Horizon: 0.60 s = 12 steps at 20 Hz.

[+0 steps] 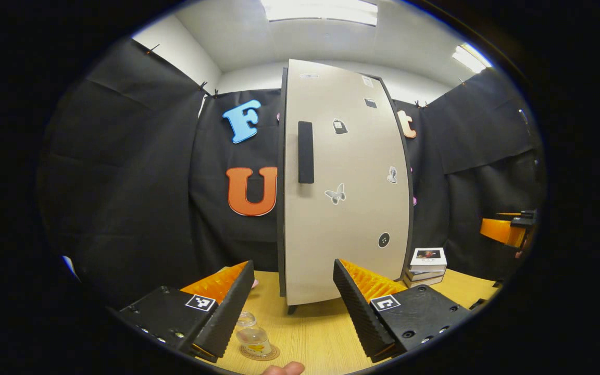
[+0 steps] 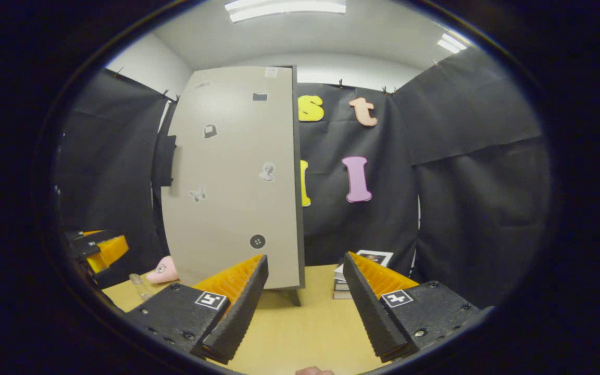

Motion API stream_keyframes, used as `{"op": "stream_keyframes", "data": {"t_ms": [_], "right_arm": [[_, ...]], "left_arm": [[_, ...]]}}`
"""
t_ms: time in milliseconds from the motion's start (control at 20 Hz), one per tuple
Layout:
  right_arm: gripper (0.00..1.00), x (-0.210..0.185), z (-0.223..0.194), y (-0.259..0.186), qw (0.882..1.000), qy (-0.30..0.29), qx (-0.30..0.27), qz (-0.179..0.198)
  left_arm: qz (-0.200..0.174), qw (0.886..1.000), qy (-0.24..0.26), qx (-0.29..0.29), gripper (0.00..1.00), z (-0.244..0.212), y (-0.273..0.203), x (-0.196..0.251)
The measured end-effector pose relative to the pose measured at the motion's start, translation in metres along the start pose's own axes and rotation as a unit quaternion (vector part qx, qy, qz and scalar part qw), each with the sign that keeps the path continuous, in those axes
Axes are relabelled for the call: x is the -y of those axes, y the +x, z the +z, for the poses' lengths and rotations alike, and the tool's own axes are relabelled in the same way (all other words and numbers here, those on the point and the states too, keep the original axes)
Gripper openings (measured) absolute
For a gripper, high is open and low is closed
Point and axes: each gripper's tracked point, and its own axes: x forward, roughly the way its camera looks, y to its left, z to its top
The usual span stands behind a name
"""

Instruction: Open the cabinet door with the right hand, grasp the bottle in the cabinet with the left hand and place it on the coaster, then close the cabinet door with the right hand.

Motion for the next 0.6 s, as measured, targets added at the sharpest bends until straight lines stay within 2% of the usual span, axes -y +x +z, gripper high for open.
{"op": "stream_keyframes", "data": {"t_ms": [250, 350, 400, 450, 600], "right_arm": [[0.93, 0.019, -0.001, -0.010, 1.000, 0.003, 0.000, -0.022], [0.89, 0.020, 0.003, -0.011, 1.000, 0.019, 0.007, -0.021], [0.93, 0.019, 0.005, -0.011, 0.999, 0.025, 0.009, -0.019], [0.89, 0.019, 0.006, -0.010, 0.999, 0.029, 0.010, -0.018], [0.89, 0.019, 0.007, -0.008, 0.999, 0.032, 0.010, -0.016]], "left_arm": [[-0.007, 1.000, 0.006, 0.009, 0.92, 0.006, -0.001, 0.006], [-0.008, 1.000, 0.007, 0.008, 0.92, 0.007, -0.003, 0.007], [-0.008, 1.000, 0.006, 0.008, 0.92, 0.007, -0.004, 0.007], [-0.007, 1.000, 0.005, 0.009, 0.92, 0.007, -0.005, 0.006], [-0.006, 1.000, 0.006, 0.010, 0.92, 0.007, -0.006, 0.006]]}}
